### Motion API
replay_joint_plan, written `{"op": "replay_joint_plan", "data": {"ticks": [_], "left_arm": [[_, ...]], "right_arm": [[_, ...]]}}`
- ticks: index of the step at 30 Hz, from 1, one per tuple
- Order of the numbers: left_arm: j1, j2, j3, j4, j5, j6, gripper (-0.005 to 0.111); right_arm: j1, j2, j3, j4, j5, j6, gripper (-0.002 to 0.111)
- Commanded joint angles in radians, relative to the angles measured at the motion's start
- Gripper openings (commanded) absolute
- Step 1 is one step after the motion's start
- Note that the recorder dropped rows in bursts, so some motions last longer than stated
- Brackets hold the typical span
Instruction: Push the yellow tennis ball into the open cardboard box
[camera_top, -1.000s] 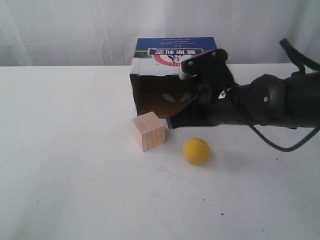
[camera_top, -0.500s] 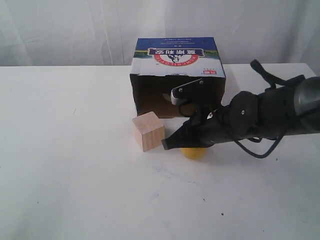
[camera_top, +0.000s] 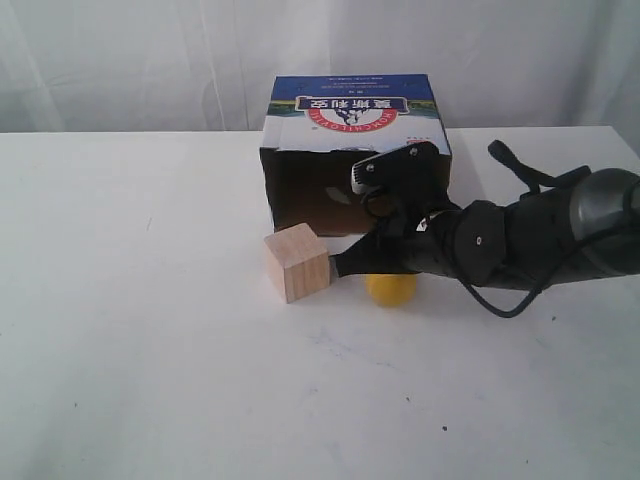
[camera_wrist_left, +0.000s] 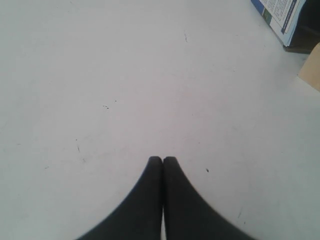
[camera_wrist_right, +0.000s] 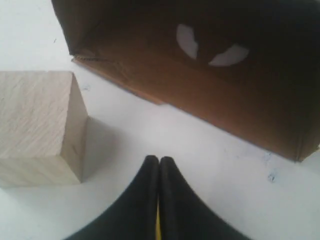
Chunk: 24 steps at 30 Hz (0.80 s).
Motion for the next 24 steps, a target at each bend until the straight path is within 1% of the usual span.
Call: {"op": "replay_joint_plan", "data": {"ticks": [1,4,9,12,17,19,21,24], "left_arm": [[-0.006,-0.004,0.003,-0.005,0.005,-0.007,0.0],[-0.006,-0.004,0.003,-0.005,0.005,-0.007,0.0],[-0.006,-0.004,0.003,-0.005,0.005,-0.007,0.0],[-0.006,-0.004,0.003,-0.005,0.005,-0.007,0.0],[-0.006,-0.004,0.003,-0.005,0.005,-0.007,0.0],[-0.006,-0.004,0.003,-0.005,0.005,-0.007,0.0],[-0.006,-0.004,0.003,-0.005,0.005,-0.007,0.0],[-0.006,-0.004,0.003,-0.005,0.005,-0.007,0.0]], "right_arm": [[-0.004,0.001,0.001,-0.004,-0.091,0.001,0.0],[-0.004,-0.022,0.001,-0.004,-0.095,0.001,0.0],[-0.004,-0.098,0.001,-0.004,0.173,0.016,0.0],[-0.004,-0.103,0.001,-0.004,0.223,0.037,0.0],[-0.004,0.023,0.001,-0.004,0.171,0.037,0.0],[-0.004,0.038,0.001,-0.004,0.145,0.037,0.0],[-0.004,0.038,0.001,-0.004,0.056,0.03,0.0],[-0.004,0.038,0.001,-0.004,-0.141,0.03,0.0]]}}
